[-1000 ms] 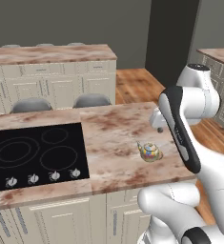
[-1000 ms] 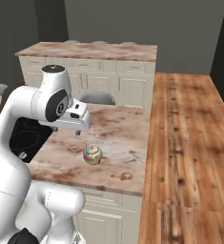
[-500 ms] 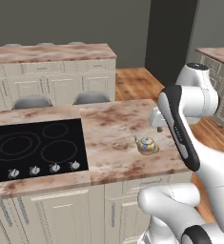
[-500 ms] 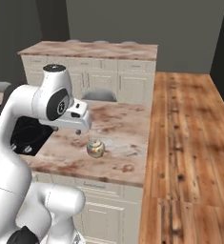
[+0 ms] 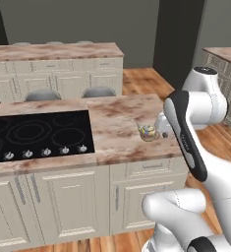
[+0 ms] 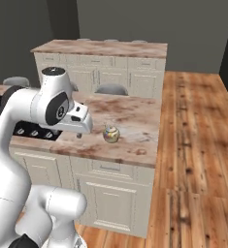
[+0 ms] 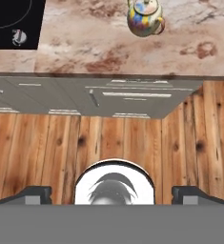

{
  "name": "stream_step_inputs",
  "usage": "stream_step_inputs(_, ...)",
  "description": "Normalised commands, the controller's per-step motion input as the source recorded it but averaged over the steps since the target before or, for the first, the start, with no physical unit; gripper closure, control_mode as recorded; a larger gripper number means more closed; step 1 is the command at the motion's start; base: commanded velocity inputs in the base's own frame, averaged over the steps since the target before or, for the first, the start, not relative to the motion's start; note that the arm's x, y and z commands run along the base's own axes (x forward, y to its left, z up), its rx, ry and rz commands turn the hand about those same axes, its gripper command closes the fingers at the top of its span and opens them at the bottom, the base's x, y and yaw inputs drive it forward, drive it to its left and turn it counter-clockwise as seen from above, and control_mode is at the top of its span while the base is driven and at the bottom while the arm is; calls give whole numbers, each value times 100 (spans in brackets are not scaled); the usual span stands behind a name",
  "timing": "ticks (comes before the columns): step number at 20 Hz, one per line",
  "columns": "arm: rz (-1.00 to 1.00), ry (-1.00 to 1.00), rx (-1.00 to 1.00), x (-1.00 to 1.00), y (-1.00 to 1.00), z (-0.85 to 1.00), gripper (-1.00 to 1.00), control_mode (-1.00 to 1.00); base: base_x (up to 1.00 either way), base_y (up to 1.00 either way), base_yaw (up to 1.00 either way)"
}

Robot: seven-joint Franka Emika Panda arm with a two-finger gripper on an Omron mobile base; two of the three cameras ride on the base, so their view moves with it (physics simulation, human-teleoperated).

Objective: Pick the teapot and tupperware and place them in the sink. Then turn on the water.

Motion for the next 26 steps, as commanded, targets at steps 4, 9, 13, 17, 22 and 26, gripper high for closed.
stream_step_inputs(4,0,0,0,0,0,0,-100,100,31,-21,1)
stream_step_inputs(9,0,0,0,0,0,0,-100,100,-4,34,28)
stream_step_inputs(13,0,0,0,0,0,0,-100,100,-22,71,33)
stream_step_inputs(17,0,0,0,0,0,0,-100,100,-15,97,22)
stream_step_inputs(22,0,0,0,0,0,0,-100,100,7,100,0)
stream_step_inputs(26,0,0,0,0,0,0,-100,100,11,100,-12)
